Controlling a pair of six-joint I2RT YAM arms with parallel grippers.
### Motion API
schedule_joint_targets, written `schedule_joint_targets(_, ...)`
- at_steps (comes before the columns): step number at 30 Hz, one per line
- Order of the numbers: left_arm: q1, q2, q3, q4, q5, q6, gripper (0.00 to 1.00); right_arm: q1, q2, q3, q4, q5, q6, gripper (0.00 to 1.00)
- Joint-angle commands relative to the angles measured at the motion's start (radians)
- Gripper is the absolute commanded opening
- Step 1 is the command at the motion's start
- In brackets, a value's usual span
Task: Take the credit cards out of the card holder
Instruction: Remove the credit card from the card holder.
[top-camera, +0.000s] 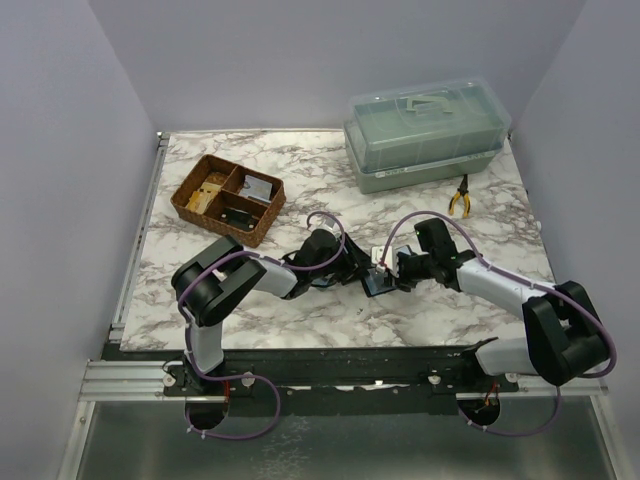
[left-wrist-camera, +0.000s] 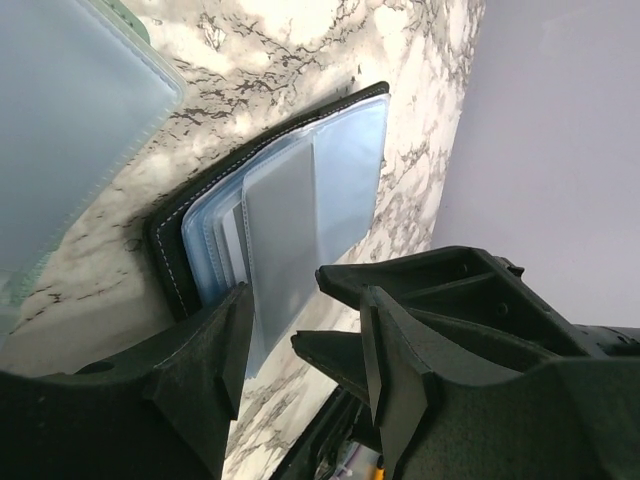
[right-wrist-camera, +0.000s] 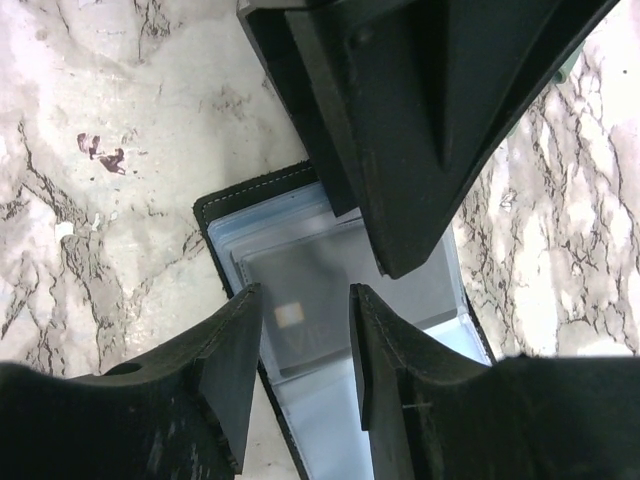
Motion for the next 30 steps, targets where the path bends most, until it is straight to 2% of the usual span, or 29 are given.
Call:
schedule_joint_targets(1, 0.008, -0.029, -0.011, -0.032, -0.028, -0.001, 0.53, -0.005, 0.027, 0.025, -0.032, -0.015, -0.017, 0.47)
schedule_joint_targets(7, 0.008, -0.021, -0.007, -0.023, -0.018, -0.004, 0.53, -0.004, 0.047, 0.023, -0.009, 0.015, -0.001, 0.47)
schedule_joint_targets(10, 0.008, -0.015, -0.004, -0.019, -0.010, -0.005, 0.53, -0.004, 0.057, 0.022, 0.001, 0.029, 0.004, 0.52)
schedule_joint_targets(18, 0.009, 0.005, 0.004, -0.014, 0.000, -0.006, 0.53, -0.003, 0.070, 0.022, 0.014, 0.049, 0.019, 0.53)
schedule_joint_targets(30, 0.010, 0.032, -0.002, -0.013, -0.009, -0.004, 0.53, -0.003, 0.024, 0.026, 0.050, 0.061, 0.073, 0.34)
